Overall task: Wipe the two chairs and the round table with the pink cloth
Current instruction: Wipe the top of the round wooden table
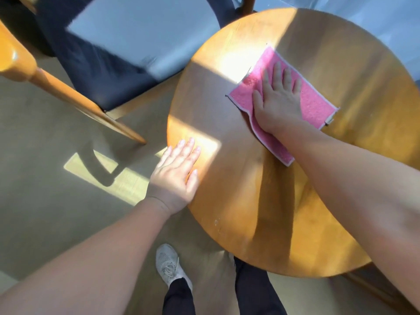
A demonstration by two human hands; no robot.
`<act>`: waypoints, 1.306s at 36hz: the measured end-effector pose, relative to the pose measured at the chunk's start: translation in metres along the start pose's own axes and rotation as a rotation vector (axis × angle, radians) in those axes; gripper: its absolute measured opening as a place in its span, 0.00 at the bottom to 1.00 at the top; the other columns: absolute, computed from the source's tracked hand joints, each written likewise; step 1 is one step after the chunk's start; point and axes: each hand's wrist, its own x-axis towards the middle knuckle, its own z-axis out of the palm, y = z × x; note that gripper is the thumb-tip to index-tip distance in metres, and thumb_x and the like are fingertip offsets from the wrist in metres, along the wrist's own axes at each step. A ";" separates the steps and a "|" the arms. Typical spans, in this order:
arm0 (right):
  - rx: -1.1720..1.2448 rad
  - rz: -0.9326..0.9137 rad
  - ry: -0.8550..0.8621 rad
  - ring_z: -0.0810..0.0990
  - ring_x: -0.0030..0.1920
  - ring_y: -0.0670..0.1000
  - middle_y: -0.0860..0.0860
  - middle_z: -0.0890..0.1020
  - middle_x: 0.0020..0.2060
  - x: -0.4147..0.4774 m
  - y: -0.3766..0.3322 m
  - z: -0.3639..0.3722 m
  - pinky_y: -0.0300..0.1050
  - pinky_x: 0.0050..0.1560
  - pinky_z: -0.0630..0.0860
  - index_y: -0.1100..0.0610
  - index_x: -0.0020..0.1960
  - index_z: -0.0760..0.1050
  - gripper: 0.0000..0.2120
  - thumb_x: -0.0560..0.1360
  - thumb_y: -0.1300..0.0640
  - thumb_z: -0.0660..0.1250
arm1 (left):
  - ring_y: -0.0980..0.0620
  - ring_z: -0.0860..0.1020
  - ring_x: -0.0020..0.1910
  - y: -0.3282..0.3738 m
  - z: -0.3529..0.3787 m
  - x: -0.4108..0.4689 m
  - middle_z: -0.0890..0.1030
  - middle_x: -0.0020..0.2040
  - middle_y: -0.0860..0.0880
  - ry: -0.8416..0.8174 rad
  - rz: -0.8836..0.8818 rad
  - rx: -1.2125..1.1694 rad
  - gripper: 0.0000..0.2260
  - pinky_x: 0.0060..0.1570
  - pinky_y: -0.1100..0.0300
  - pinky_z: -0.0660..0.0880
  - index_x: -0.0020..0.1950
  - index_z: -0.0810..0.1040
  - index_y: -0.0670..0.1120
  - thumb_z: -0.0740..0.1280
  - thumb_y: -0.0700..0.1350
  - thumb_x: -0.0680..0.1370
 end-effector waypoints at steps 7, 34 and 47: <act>-0.013 -0.199 -0.028 0.42 0.79 0.57 0.57 0.47 0.79 -0.031 -0.015 0.006 0.57 0.77 0.39 0.54 0.80 0.44 0.29 0.82 0.44 0.42 | 0.48 0.67 0.69 -0.003 -0.008 0.001 0.71 0.70 0.44 -0.065 0.005 -0.024 0.25 0.71 0.59 0.50 0.68 0.73 0.43 0.53 0.42 0.73; -0.019 -0.324 -0.121 0.50 0.78 0.57 0.54 0.55 0.78 -0.279 -0.062 0.074 0.61 0.75 0.50 0.53 0.78 0.55 0.28 0.82 0.41 0.47 | 0.53 0.56 0.76 -0.014 -0.024 -0.004 0.60 0.76 0.48 -0.164 0.048 0.040 0.28 0.72 0.63 0.42 0.75 0.63 0.45 0.52 0.44 0.73; 0.011 -0.405 -0.117 0.58 0.76 0.62 0.57 0.65 0.75 -0.214 -0.112 0.057 0.62 0.75 0.49 0.55 0.76 0.63 0.27 0.82 0.43 0.46 | 0.44 0.63 0.72 -0.057 -0.046 -0.054 0.69 0.71 0.43 -0.108 -0.141 -0.059 0.21 0.73 0.51 0.56 0.67 0.72 0.40 0.54 0.40 0.74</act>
